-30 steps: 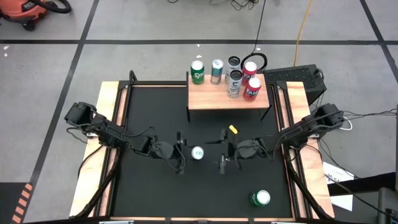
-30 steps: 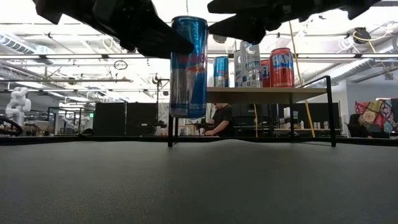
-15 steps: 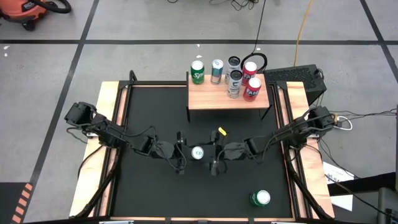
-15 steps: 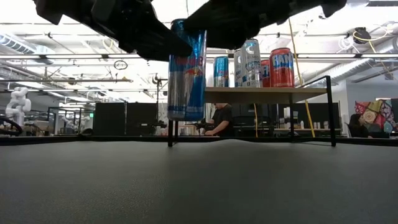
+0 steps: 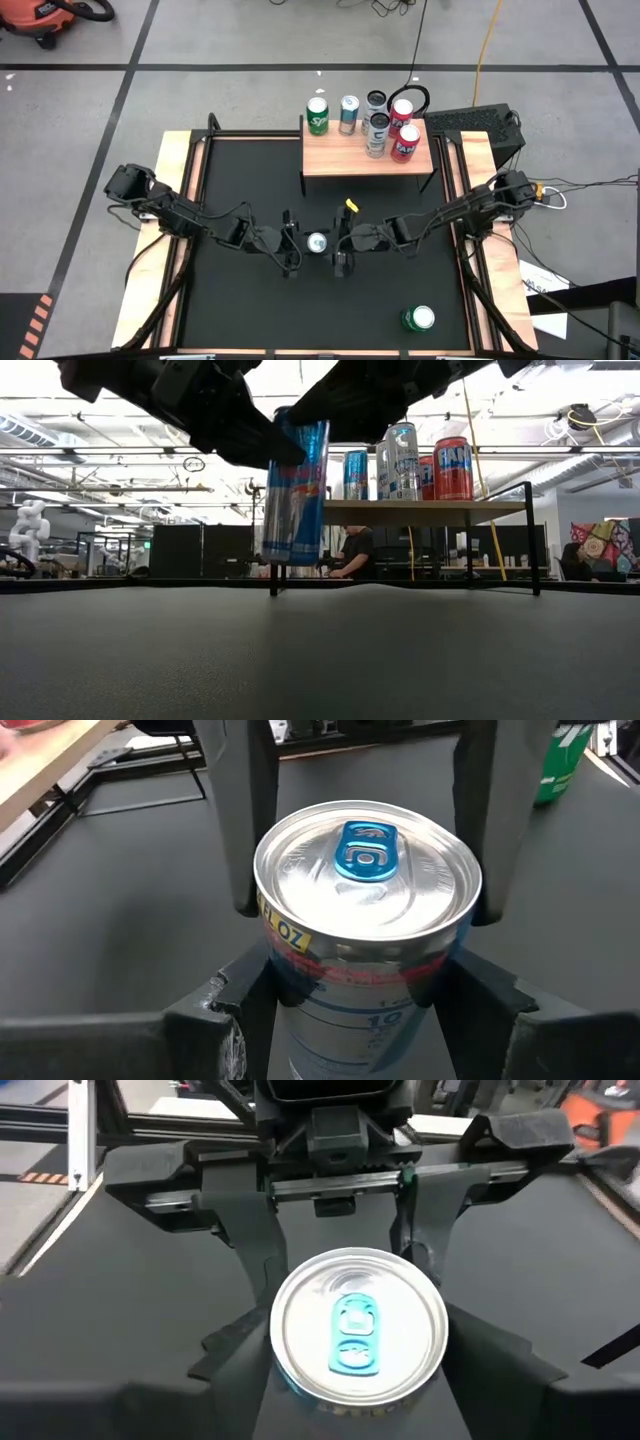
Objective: Place canned beverage on shelf
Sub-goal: Put the blue soda can on the shelf aligned with the other blue soda can
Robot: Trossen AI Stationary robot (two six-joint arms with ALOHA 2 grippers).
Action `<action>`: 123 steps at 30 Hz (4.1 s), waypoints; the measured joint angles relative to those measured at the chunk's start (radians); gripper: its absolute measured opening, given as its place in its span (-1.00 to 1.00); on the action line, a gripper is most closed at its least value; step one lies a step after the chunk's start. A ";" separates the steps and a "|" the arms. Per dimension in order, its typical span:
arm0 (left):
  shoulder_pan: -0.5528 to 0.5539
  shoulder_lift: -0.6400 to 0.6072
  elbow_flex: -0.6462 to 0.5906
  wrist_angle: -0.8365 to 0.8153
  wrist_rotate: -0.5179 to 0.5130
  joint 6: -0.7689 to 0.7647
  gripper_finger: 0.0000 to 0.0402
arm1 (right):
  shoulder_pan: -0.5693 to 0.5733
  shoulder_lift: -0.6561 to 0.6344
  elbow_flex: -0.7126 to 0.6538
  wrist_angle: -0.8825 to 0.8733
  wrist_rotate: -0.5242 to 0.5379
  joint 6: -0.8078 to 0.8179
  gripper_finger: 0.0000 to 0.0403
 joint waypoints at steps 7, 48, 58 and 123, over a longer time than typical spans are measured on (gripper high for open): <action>0.000 0.001 0.000 -0.003 -0.010 -0.008 0.02 | -0.019 -0.001 0.000 -0.014 -0.042 0.020 0.09; 0.000 -0.002 0.000 -0.011 -0.072 -0.079 0.50 | -0.025 -0.031 -0.002 -0.015 -0.029 0.026 0.13; 0.001 -0.001 0.001 -0.095 -0.172 -0.106 0.66 | -0.107 -0.230 0.010 -0.152 0.017 -0.025 0.13; 0.004 0.000 0.000 -0.137 -0.166 -0.158 0.66 | -0.457 -0.215 0.338 -0.476 0.132 -0.060 0.40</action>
